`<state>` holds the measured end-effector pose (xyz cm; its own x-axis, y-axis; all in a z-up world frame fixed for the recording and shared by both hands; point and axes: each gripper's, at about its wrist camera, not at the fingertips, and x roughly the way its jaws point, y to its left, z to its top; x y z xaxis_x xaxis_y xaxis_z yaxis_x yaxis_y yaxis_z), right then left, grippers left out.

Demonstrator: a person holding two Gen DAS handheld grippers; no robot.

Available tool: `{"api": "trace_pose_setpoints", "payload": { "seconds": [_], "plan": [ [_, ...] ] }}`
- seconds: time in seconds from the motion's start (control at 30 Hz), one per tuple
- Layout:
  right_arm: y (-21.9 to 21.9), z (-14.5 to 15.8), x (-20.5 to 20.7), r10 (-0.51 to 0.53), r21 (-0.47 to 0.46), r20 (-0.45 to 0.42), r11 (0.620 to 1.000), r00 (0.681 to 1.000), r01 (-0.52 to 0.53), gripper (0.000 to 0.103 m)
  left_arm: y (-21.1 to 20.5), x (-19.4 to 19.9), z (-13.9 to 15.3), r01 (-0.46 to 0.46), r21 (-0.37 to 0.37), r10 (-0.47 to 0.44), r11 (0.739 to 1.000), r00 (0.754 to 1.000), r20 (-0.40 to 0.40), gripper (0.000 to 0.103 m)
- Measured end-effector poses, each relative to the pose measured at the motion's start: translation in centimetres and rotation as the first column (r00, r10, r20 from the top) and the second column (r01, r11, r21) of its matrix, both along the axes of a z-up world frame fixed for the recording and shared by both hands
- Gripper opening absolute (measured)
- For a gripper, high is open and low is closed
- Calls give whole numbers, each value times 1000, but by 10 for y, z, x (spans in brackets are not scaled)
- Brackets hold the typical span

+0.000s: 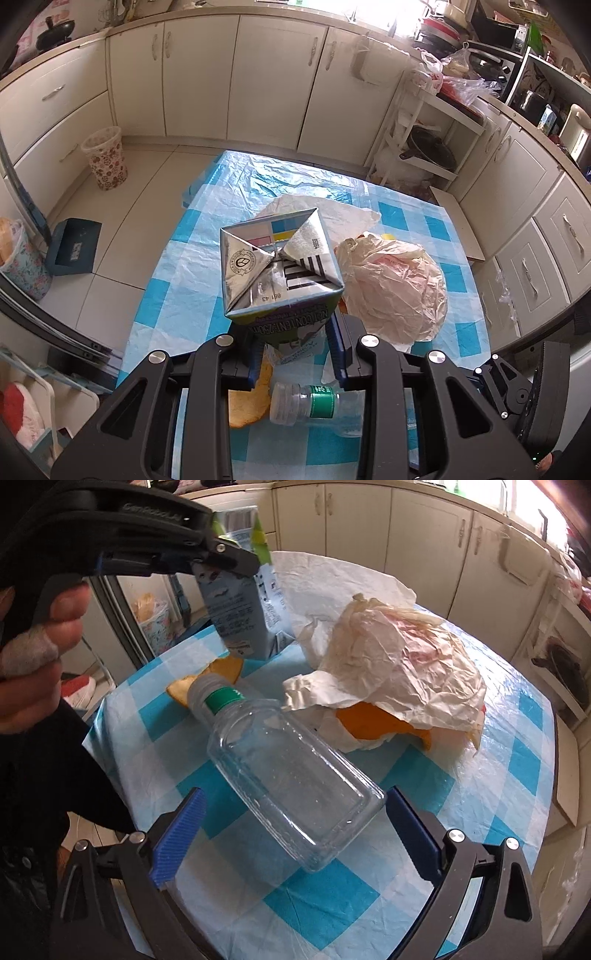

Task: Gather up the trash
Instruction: 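Grasp the milk carton with the left tool while the right tool grasps the clear bottle, then carry carton and bottle to the yellow bucket and open both tools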

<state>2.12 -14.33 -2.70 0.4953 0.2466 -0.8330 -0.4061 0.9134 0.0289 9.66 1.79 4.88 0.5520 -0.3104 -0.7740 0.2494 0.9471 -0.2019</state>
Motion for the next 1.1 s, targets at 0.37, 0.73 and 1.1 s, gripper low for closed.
{"api": "trace_pose_setpoints", "payload": {
  "seconds": [0.37,0.73,1.1],
  "plan": [
    [17,-7,10,-21,-25,2,999,1000,21,94,12,-5,-2,36,-27,-36,999,999,-7,28],
    [0,4,-6,10,125,-73,992,997,-1,54,23,-11,7,29,-45,-28,999,999,15,28],
    [-65,33,-57,-56,382,-52,921,997,71,54,10,-29,25,90,-48,-86,995,993,76,27]
  ]
}}
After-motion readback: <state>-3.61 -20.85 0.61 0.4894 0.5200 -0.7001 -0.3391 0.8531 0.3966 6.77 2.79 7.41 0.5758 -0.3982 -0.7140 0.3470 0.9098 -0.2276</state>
